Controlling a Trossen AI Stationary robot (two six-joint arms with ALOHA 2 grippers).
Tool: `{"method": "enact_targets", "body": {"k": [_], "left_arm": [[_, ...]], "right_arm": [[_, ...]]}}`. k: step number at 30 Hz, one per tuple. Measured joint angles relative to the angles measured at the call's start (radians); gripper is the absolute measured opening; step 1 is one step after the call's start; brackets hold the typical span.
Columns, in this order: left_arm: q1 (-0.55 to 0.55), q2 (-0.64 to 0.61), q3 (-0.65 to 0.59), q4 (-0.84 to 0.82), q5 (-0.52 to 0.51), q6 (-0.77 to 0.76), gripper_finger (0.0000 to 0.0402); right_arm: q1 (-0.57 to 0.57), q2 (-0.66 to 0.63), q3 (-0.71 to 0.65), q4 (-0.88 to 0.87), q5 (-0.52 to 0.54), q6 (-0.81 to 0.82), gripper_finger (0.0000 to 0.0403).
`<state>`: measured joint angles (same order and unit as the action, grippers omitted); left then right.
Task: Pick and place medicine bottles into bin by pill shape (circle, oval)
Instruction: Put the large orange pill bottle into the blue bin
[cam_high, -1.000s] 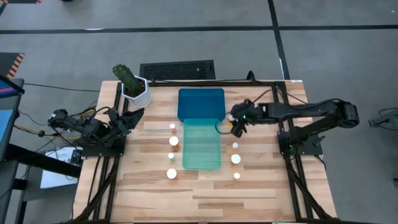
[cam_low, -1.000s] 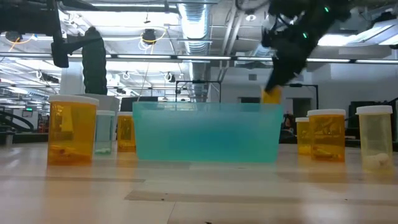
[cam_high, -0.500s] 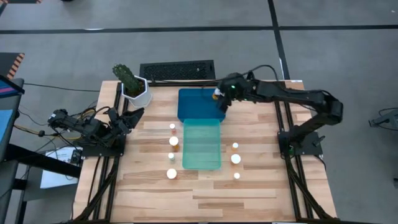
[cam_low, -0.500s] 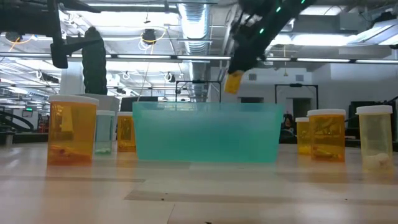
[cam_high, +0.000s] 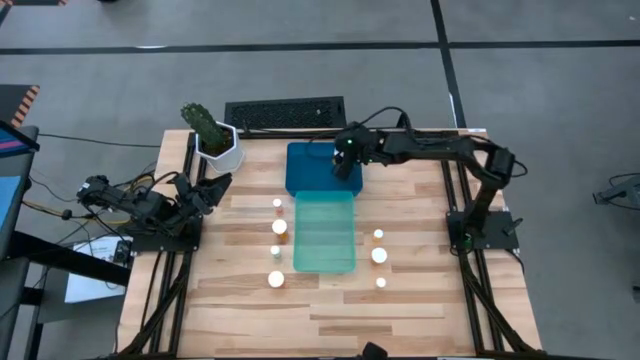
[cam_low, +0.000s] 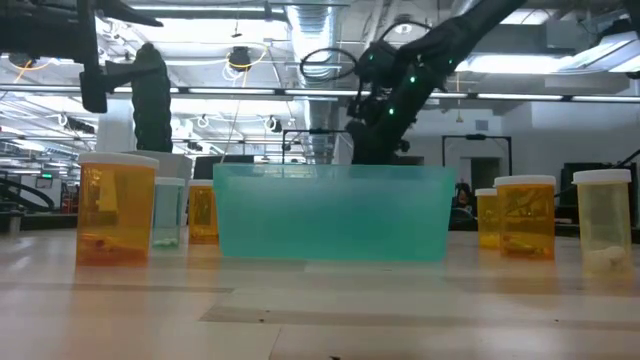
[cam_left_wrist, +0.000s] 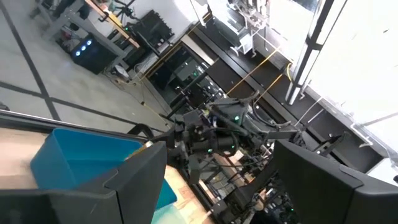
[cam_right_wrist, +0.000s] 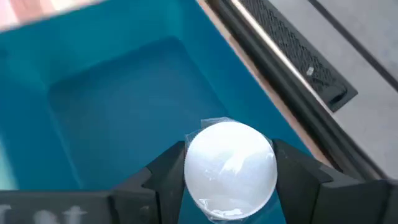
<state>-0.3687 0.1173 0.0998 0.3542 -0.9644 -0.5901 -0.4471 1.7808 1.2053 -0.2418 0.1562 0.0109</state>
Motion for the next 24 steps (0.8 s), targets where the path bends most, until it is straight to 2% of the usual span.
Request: {"method": "enact_targets", "body": {"k": [9, 24], "left_arm": [[0.000, 0.000, 0.000, -0.003, -0.029, -0.001, 0.0289], [0.000, 0.000, 0.000, -0.006, -0.046, -0.009, 0.0289]], "right_arm": [[-0.004, 0.057, 0.002, 0.070, 0.032, 0.015, 0.0214], [-0.025, 0.122, 0.002, 0.043, 0.056, 0.071, 0.0219]]}}
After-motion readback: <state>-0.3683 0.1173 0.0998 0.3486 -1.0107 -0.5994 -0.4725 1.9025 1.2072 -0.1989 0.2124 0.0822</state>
